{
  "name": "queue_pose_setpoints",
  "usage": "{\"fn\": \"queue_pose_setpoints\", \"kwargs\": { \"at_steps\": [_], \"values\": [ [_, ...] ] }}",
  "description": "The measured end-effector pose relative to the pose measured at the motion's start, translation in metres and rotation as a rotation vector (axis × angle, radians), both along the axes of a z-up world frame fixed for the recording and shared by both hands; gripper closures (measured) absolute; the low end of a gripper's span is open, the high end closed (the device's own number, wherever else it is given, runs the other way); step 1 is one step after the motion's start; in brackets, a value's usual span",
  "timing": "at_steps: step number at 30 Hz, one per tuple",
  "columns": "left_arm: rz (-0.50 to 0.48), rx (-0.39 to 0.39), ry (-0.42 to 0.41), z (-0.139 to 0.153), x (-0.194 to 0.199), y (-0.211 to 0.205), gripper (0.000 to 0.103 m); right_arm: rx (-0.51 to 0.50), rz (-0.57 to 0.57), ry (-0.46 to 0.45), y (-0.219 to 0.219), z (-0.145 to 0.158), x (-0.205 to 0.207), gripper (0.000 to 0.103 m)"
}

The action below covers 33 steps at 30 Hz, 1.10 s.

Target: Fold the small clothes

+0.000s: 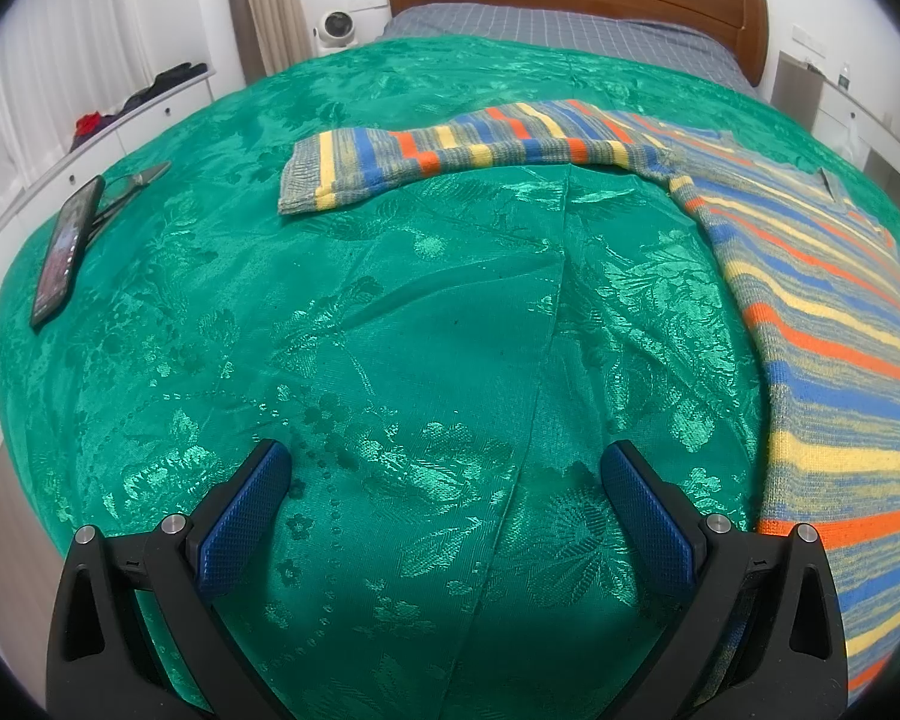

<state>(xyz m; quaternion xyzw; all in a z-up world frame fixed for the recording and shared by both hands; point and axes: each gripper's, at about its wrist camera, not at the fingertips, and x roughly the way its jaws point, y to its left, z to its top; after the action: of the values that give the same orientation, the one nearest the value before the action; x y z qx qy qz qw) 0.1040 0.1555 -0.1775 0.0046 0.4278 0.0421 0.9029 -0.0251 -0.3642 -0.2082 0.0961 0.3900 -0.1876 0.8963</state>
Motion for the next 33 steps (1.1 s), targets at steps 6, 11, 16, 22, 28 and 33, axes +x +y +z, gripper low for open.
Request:
{"fn": "queue_pose_setpoints", "kwargs": {
  "at_steps": [6,11,16,22,28,33],
  "values": [
    [0.0,-0.006,0.0,0.001,0.0,0.001,0.0,-0.001,0.0,0.0,0.0,0.0,0.0,0.014],
    [-0.001,-0.018,0.002,0.004,0.0,0.002,0.0,-0.004,0.0,-0.002,0.0,0.0,0.0,0.014],
    [-0.007,-0.035,-0.003,0.008,-0.001,0.003,0.0,-0.006,0.001,-0.001,-0.001,0.001,-0.001,0.014],
    [-0.025,-0.066,-0.08,0.023,-0.009,0.005,0.0,-0.009,0.002,-0.001,-0.006,0.002,0.0,0.014],
    [-0.005,-0.077,-0.13,0.033,-0.014,0.011,0.0,0.061,0.041,0.047,-0.011,0.021,0.001,0.013],
    [0.006,-0.101,-0.128,0.032,-0.01,0.015,0.0,0.26,0.062,-0.118,-0.082,0.074,0.012,0.013]
  ]
}}
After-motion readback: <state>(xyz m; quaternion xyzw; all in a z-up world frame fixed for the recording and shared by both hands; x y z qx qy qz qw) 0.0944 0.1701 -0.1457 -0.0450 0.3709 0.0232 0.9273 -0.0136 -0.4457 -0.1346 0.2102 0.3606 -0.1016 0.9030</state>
